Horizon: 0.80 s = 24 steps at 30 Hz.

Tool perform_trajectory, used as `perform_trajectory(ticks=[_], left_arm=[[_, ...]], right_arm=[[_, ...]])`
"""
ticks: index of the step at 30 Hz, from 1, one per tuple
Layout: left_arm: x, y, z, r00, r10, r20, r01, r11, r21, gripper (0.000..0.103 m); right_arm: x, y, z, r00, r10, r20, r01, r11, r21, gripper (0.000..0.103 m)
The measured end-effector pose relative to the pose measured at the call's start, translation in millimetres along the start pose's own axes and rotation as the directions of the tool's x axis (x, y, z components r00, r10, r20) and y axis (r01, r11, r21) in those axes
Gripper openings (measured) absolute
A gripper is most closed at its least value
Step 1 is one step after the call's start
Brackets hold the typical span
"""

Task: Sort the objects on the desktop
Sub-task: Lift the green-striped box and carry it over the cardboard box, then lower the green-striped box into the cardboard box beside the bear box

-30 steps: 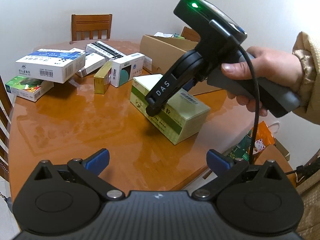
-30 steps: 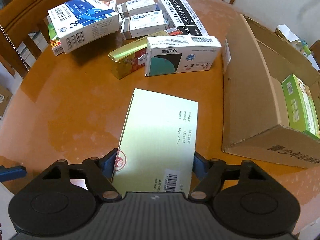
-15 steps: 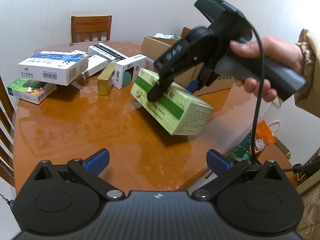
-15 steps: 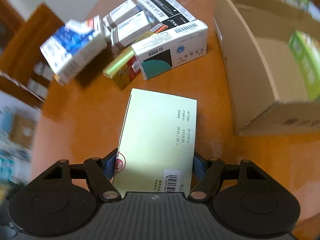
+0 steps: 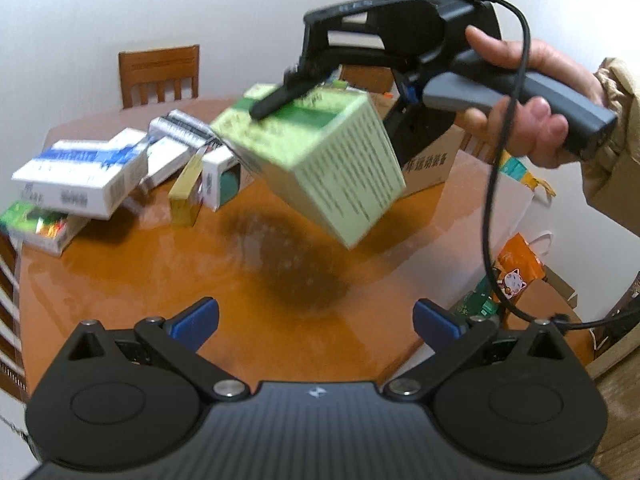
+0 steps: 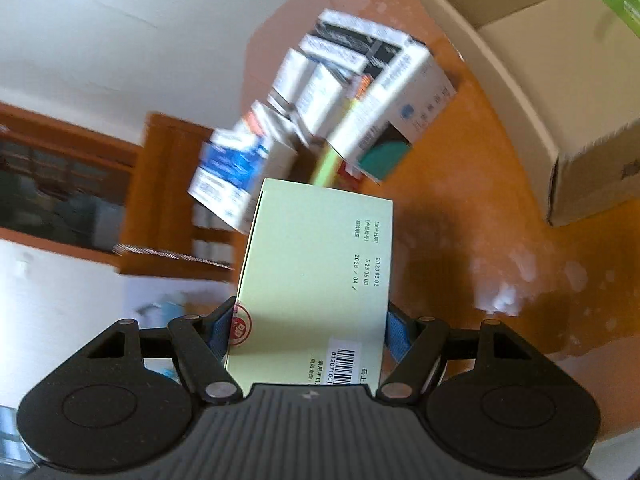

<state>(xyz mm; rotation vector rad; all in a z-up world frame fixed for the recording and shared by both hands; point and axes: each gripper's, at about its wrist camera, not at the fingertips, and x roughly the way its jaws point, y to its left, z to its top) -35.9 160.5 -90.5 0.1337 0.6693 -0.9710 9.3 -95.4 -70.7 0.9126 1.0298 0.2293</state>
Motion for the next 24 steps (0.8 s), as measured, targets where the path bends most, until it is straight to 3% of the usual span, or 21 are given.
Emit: perform_trajectory(ticks=[4,11,17,24], left_arm=[[6,-8,18,1.000,-0.006,0.020,0.006,1.000,0.008,0.103],[36,-36,59,0.998,0.015,0.056,-0.016,1.000,0.007,0.103],[72,-46,84,0.998,0.024,0.059,-0.017,0.995,-0.102,0.103],[100,-51,93,0.998,0.045,0.036,-0.038,0.986,-0.164,0.103]], right_arm=[[-38,-11,26,0.992,0.095,0.081,-0.097,0.995,0.030,0.077],[-108,-54,106,0.981,0.028,0.193,-0.033,0.999,0.022,0.077],[-112,-102,172,0.987,-0.098,0.128,0.095,0.995,0.031,0.077],[-79,-124,194,0.975,-0.222,0.027,0.223,0.974,-0.049,0.077]])
